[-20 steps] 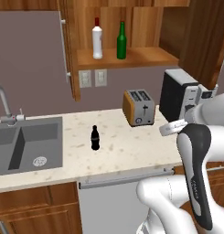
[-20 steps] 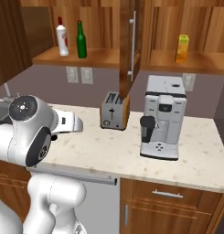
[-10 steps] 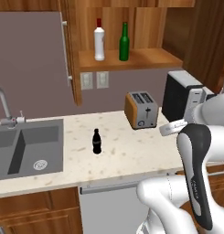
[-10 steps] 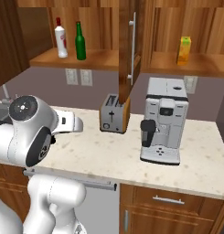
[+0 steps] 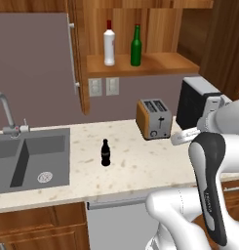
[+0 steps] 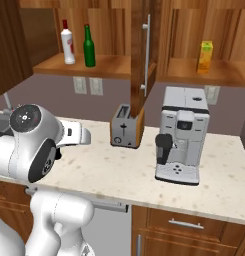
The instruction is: Sort all alcoholic drinks to one cabinet, and non-alcoholic drinks to the other.
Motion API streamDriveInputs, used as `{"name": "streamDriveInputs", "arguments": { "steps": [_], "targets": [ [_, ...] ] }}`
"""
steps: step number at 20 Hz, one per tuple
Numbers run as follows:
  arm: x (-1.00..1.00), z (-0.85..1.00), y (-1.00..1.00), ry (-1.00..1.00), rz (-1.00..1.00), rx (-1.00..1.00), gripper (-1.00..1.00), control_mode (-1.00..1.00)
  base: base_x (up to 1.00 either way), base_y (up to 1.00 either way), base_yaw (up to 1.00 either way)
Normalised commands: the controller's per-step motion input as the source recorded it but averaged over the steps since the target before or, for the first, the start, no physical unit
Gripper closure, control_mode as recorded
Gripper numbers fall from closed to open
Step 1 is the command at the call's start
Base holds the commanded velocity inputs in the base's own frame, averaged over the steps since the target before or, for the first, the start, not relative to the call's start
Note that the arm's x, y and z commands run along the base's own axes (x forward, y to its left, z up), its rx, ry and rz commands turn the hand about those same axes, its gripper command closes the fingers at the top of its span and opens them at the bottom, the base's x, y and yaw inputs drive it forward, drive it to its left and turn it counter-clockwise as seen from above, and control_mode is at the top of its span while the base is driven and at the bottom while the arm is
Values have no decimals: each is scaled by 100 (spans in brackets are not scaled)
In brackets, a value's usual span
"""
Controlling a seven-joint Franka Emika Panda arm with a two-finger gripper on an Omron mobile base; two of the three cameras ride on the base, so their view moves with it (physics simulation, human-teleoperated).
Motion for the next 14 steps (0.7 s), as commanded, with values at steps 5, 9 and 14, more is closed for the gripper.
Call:
{"name": "streamDriveInputs", "arguments": {
  "steps": [5, 9, 14],
  "targets": [
    [0, -6, 3, 0, 1, 0, -100, -100, 20, 11, 3],
    [0, -35, 29, 0, 8, 0, -100, -100, 0, 0, 0],
    [9, -44, 56, 2, 25, 0, -100, -100, 0, 0, 0]
  ]
}}
